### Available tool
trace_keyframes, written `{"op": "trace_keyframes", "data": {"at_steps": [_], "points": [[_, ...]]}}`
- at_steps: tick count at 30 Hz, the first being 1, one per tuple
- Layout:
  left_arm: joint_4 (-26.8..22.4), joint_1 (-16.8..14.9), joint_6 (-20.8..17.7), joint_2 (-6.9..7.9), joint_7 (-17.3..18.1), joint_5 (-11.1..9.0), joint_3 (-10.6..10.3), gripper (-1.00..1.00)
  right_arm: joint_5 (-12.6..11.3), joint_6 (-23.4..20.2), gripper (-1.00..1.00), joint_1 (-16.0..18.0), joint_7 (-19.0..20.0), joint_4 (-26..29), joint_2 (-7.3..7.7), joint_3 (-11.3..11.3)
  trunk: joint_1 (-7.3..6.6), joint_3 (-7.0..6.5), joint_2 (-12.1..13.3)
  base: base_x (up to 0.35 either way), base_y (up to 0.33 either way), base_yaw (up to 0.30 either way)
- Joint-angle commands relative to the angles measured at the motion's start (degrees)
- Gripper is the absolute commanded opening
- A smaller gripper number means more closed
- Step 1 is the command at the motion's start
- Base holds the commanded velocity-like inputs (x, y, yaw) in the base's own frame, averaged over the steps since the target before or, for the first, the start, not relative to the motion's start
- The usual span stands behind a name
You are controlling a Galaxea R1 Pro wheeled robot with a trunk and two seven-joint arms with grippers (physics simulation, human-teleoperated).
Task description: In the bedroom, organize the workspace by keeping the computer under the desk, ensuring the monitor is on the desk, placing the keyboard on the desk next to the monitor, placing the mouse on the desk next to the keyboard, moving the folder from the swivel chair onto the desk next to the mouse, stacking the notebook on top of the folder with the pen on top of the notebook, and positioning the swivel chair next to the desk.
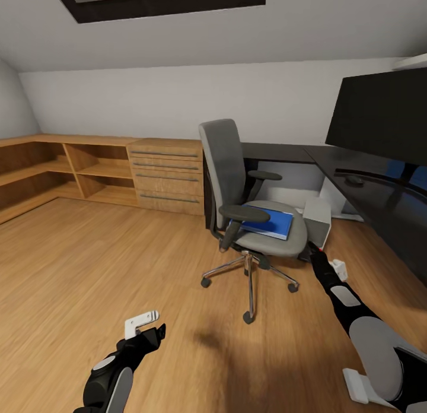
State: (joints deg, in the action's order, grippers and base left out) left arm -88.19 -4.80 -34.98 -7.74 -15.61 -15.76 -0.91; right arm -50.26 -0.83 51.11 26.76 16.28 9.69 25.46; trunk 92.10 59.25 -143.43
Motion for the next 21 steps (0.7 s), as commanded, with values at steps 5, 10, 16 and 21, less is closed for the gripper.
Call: {"op": "trace_keyframes", "data": {"at_steps": [5, 10, 16, 21], "points": [[0.42, -0.03, -0.17, -0.07, -0.48, -0.62, -0.14, 1.00, -0.63, 0.00, 1.00, 0.03, 0.04, -0.19, 0.17, 0.08, -0.01, 0.05, -0.02, 0.146, 0.000, 0.000], [1.62, -0.03, -0.17, -0.08, -0.55, -0.59, -0.22, 1.00, -0.84, -0.04, 1.00, 0.04, -0.17, -0.13, 0.27, 0.22, -0.01, 0.05, -0.02, 0.064, 0.000, 0.000], [1.83, -0.03, -0.13, -0.09, -0.53, -0.58, -0.23, 1.00, -0.94, -0.05, 1.00, 0.04, -1.19, -0.11, 0.26, 0.43, -0.01, 0.05, -0.02, 0.088, 0.000, 0.000], [1.92, -0.03, -0.11, -0.09, -0.48, -0.58, -0.28, 1.00, -0.98, -0.08, 1.00, 0.04, -4.26, -0.09, 0.24, 1.18, -0.01, 0.05, -0.02, 0.254, 0.000, 0.000]]}}
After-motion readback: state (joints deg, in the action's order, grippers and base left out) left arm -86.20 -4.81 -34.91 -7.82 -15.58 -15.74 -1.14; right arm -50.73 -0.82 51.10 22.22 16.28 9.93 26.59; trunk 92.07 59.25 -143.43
